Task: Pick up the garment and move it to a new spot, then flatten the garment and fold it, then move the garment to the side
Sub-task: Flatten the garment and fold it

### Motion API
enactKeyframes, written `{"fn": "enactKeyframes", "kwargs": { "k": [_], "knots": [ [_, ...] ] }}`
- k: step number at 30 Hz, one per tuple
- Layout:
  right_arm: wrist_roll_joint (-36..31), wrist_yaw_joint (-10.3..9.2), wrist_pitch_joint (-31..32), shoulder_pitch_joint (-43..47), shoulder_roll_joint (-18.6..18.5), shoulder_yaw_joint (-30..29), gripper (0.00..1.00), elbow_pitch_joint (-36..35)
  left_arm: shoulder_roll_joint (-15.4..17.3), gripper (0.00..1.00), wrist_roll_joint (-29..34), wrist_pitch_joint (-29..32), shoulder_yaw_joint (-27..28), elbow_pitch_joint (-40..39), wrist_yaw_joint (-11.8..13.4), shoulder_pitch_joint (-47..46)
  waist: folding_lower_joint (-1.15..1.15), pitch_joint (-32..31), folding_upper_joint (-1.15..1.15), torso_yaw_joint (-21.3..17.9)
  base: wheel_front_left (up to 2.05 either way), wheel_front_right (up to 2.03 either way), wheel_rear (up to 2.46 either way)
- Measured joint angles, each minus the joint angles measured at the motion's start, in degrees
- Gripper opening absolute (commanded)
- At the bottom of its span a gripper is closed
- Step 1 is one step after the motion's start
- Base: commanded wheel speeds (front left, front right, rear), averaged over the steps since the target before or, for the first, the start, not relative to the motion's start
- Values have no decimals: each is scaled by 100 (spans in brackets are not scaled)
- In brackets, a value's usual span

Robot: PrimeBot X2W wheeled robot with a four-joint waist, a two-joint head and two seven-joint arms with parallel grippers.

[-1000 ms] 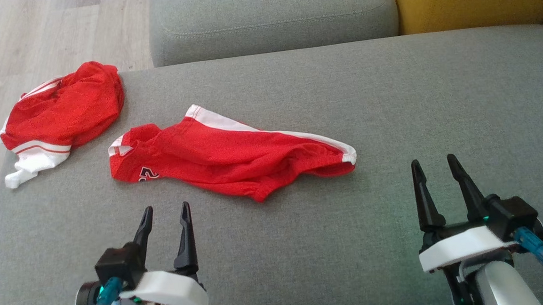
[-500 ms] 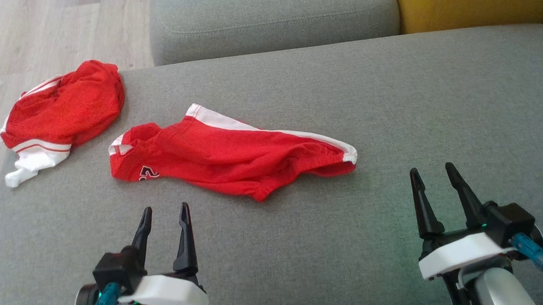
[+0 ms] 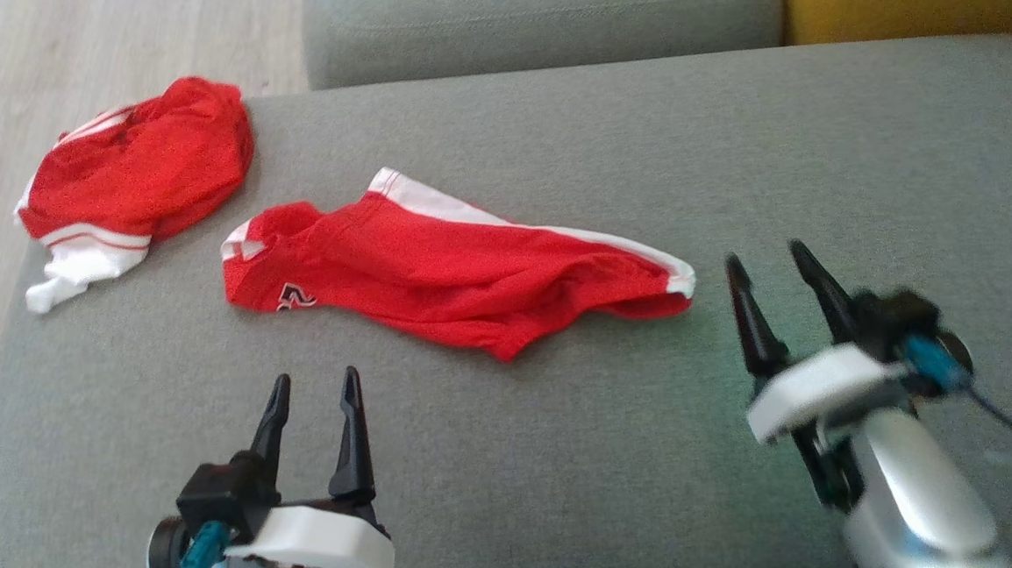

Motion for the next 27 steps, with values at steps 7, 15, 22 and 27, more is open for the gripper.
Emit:
{"fn": "enactKeyframes", "kwargs": {
  "k": [7, 15, 22, 27],
  "knots": [
    [-133, 0, 601, -1315, -22, 509, 100, 1255, -104, 100, 87, 0, -7, 1, -141, -40, 0, 243, 0, 298, 0, 0, 0],
    [-138, 0, 1258, -2385, -65, 1206, 100, 2621, -209, 100, 146, 0, -46, 5, -189, -235, 0, 445, 0, 752, 0, 0, 0],
    [105, 0, 1562, -2892, -196, 1615, 100, 3508, -222, 100, 141, 0, -46, 10, -226, -242, 0, 563, 0, 1054, 0, 0, 0],
    [528, 0, 1953, -3086, -181, 2195, 37, 3906, -224, 100, 140, 0, -44, 53, -233, -251, 0, 594, 0, 1148, 0, 0, 0]
  ]
}}
